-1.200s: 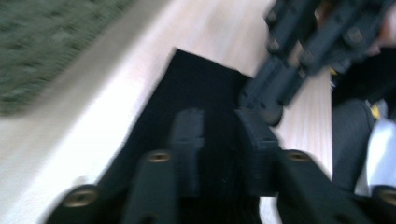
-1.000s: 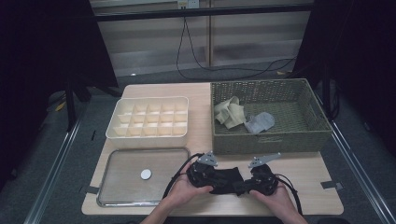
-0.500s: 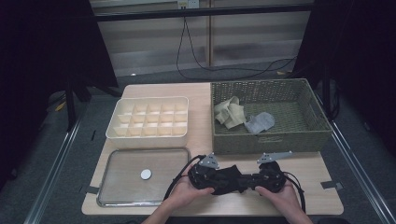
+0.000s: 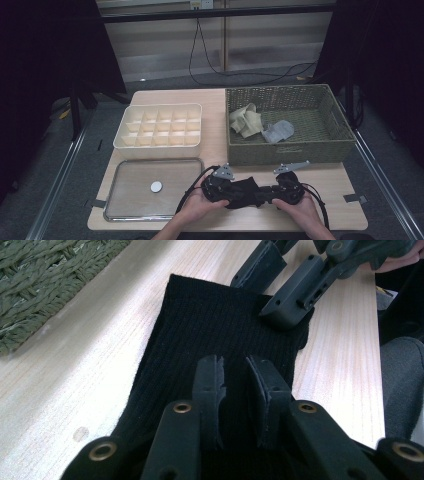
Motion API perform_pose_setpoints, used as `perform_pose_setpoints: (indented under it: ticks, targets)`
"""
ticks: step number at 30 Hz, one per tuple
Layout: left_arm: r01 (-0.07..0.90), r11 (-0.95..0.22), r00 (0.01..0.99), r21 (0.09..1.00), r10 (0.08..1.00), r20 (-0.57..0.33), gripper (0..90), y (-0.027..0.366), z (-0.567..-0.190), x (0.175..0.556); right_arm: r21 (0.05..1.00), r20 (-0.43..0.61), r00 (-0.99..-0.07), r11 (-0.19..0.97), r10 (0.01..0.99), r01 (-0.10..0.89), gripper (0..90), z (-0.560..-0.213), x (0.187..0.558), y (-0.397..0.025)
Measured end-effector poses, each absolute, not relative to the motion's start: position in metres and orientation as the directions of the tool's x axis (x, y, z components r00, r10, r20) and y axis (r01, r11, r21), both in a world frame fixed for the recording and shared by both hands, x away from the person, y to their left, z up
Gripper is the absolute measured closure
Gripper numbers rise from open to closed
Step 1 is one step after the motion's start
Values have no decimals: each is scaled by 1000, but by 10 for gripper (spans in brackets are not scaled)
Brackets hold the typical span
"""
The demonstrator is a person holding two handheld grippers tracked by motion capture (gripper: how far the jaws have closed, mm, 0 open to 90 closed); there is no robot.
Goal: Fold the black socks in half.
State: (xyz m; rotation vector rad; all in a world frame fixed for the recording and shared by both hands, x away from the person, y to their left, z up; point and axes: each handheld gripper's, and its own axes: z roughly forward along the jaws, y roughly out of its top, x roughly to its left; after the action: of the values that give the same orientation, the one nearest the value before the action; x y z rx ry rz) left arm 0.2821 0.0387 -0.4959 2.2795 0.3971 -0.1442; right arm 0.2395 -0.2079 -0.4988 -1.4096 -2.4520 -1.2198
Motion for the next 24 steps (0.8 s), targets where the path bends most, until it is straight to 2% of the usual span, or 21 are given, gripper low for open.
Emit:
perform_pose_setpoints:
  ticks: [6,12,24]
  targets:
    - [334,-625,942,706,239,-234,755,39,-496,282,610,381,-596,293,707,736,680,-498,239,-204]
    - [342,-626,940,701,239,-245,762,39,-497,284,596,422,-568,256,706,761,778,-499,241,-202]
    - [344,-622,939,703,243,-244,762,39,-497,283,633,434,-583,228,686,740,815,-489,240,-200]
